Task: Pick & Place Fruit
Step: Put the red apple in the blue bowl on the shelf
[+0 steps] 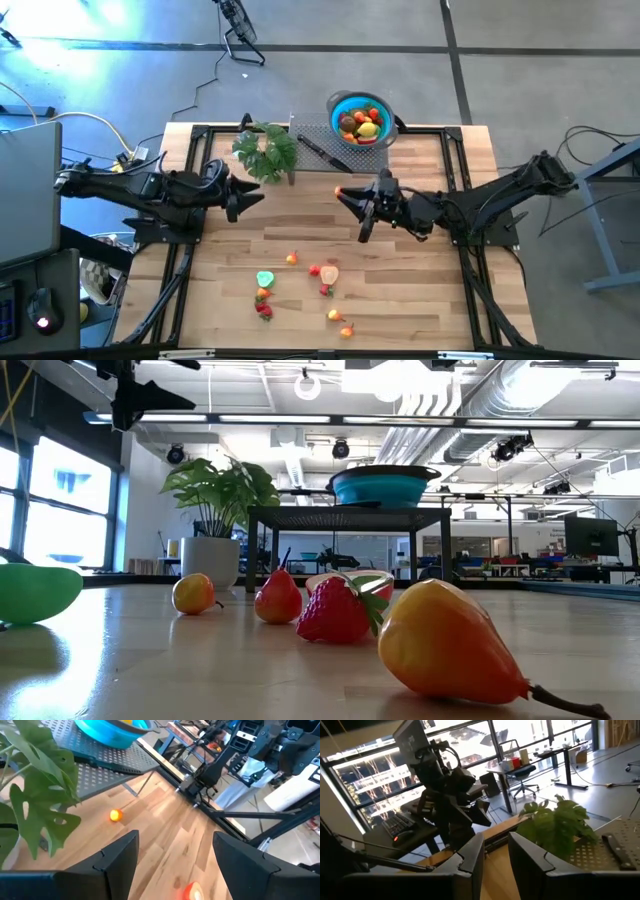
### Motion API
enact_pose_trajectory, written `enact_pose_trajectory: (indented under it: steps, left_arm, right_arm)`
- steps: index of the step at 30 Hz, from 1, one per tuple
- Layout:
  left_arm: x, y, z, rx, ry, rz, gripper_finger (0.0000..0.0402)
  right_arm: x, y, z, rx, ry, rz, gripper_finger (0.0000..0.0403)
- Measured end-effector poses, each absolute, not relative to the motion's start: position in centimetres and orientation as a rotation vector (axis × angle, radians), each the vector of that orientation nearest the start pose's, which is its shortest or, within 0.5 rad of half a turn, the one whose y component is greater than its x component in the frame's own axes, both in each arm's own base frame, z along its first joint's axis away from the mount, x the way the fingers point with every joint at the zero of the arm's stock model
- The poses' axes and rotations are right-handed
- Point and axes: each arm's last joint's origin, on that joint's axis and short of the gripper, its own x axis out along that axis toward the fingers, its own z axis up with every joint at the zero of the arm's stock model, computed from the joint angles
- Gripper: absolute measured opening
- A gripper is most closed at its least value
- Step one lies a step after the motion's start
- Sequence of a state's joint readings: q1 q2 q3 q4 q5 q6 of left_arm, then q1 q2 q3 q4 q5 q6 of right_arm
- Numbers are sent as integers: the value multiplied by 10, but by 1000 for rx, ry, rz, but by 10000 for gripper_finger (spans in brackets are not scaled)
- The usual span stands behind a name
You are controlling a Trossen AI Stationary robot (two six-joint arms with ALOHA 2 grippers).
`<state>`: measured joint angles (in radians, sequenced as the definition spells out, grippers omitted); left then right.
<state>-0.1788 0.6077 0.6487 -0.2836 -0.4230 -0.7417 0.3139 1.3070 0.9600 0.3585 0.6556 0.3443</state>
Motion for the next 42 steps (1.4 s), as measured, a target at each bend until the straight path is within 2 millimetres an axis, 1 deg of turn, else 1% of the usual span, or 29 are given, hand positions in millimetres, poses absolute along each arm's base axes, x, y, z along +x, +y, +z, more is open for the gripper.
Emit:
enact_pose_trajectory:
  steps: [6,11,15,21,26,32,38,42]
  left_arm:
    - [137,-26,300,-631,144,307,248]
    - [138,-36,298,-626,149,309,248]
    - [140,-42,296,-611,146,320,248]
    - [147,-56,298,-618,99,303,248]
    - [155,-65,295,-611,88,319,248]
    - [165,-76,294,-622,78,284,248]
    - [167,-85,295,-646,56,244,248]
    - [164,-92,297,-647,31,241,248]
  right_arm:
    - [290,83,323,361,-49,-316,81]
    - [289,88,323,384,-47,-299,81]
    - [288,92,323,355,-41,-294,81]
    - [288,92,322,348,-34,-287,81]
    - [288,92,321,317,-17,-287,81]
    - [288,92,321,315,-15,-286,81]
    - [288,92,321,315,-14,-283,81]
    - [288,92,321,315,-14,-281,81]
